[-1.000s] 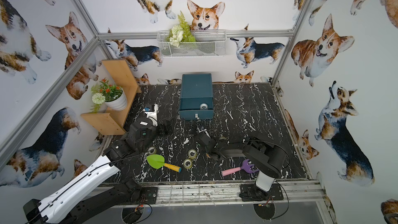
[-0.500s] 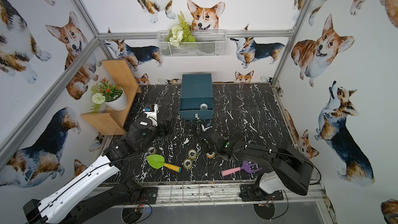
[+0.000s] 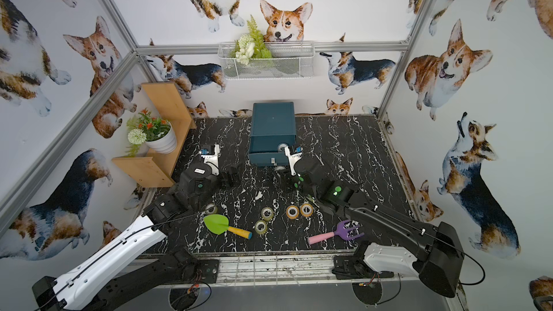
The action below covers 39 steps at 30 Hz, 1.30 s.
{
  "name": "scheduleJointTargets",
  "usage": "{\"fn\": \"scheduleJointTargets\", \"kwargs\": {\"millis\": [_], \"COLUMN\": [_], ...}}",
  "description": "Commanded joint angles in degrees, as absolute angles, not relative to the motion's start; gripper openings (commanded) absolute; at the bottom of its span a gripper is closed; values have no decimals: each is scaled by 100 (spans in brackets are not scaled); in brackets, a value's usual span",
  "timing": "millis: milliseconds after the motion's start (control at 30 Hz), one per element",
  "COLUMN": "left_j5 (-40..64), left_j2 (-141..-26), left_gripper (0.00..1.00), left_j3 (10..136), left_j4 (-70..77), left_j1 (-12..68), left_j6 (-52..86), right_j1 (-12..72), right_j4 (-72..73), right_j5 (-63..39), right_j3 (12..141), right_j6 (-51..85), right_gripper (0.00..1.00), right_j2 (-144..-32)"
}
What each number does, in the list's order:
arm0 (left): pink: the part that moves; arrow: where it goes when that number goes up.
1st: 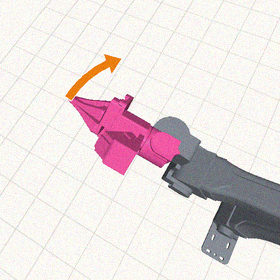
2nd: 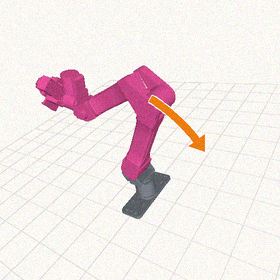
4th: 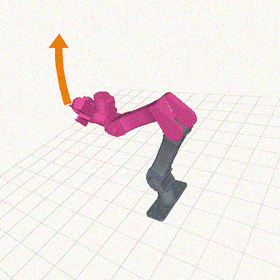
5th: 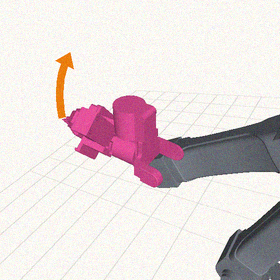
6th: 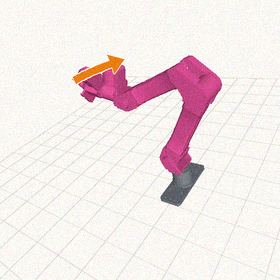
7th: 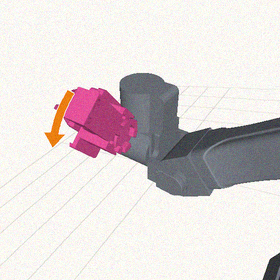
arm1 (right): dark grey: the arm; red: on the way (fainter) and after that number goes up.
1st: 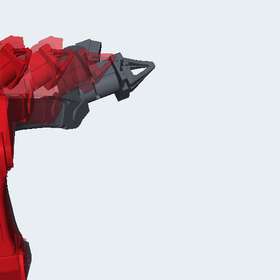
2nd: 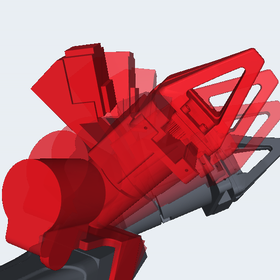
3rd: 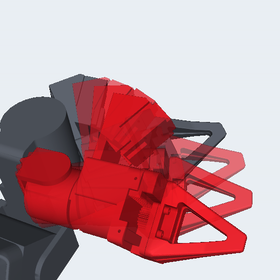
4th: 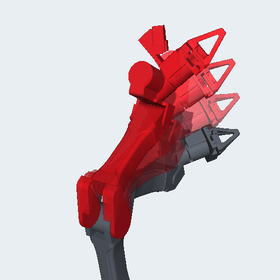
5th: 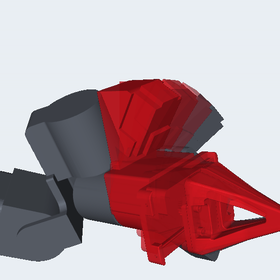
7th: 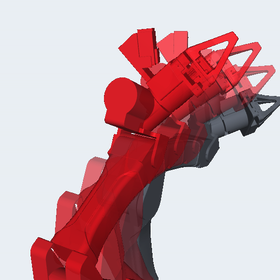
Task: Place the transparent tape into the drawer according to color
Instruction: Place the tape in the drawer.
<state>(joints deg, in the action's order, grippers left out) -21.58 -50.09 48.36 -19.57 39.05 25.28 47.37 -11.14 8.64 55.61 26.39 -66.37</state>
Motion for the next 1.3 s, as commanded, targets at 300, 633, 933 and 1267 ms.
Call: {"fn": "scheduleJointTargets", "kwargs": {"millis": [300,633,933,1267], "left_j5": [-2170,-2137,-2131,-2130], "left_j2": [-4983,-4942,-4966,-5040], "left_gripper": [99,100,100,99], "left_j3": [4860,4865,4869,4908], "left_j4": [-1986,-1989,-1978,-1986], "left_j1": [3902,3902,3902,3902], "left_j6": [2496,2487,2477,2472], "right_j1": [4040,4005,3947,3946], "right_j4": [-1632,-1999,-2091,-1995], "right_j5": [1103,765,711,709], "right_j3": [7746,8211,8575,8720], "right_j6": [1789,1646,1532,1564], "right_gripper": [50,51,58,67], "right_j2": [-8576,-9214,-9641,-9256]}}
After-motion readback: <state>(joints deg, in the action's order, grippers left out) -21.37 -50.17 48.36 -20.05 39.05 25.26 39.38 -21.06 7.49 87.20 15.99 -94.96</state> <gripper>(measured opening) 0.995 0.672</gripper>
